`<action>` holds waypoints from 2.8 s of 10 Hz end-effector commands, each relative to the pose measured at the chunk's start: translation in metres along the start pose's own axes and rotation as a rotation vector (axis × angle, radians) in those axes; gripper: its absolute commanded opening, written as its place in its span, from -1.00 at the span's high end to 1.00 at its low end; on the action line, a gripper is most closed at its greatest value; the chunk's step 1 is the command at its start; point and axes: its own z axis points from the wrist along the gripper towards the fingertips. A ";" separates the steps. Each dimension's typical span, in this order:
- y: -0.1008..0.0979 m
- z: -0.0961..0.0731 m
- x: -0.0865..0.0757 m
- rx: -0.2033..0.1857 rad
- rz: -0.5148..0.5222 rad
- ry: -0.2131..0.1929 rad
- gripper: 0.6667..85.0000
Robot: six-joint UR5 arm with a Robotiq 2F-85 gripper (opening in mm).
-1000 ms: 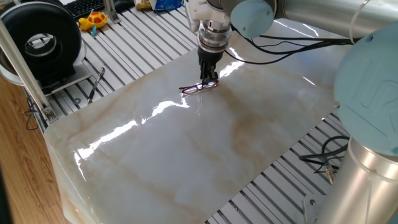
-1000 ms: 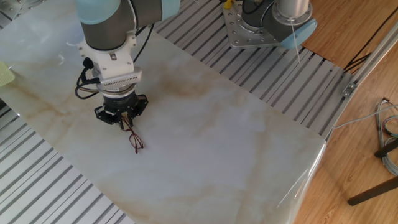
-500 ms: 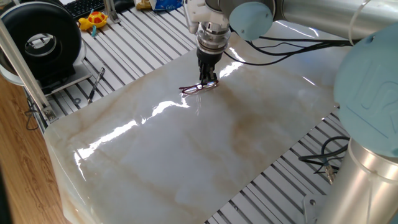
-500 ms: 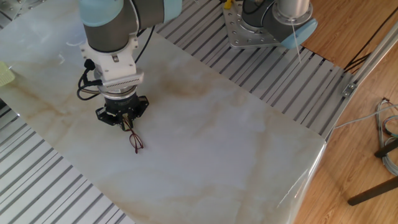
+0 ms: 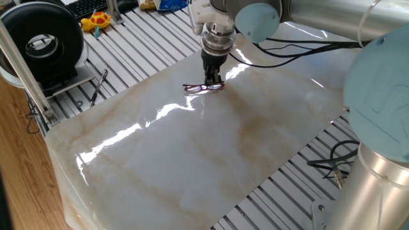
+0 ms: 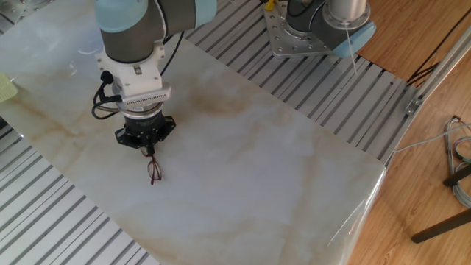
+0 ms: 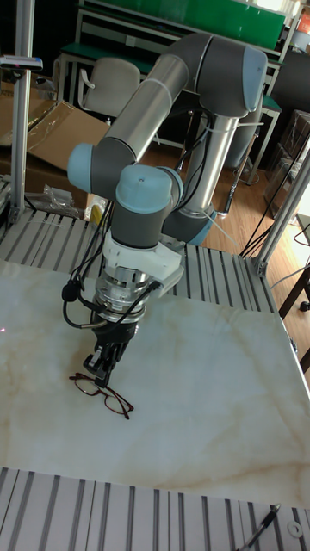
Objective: Unfold the leg of the glasses (with one hand)
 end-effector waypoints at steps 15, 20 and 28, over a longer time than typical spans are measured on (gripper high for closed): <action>0.009 -0.074 0.011 -0.037 0.061 0.093 0.98; 0.015 -0.104 0.010 -0.037 0.075 0.125 0.98; 0.036 -0.148 0.029 -0.072 0.074 0.218 0.98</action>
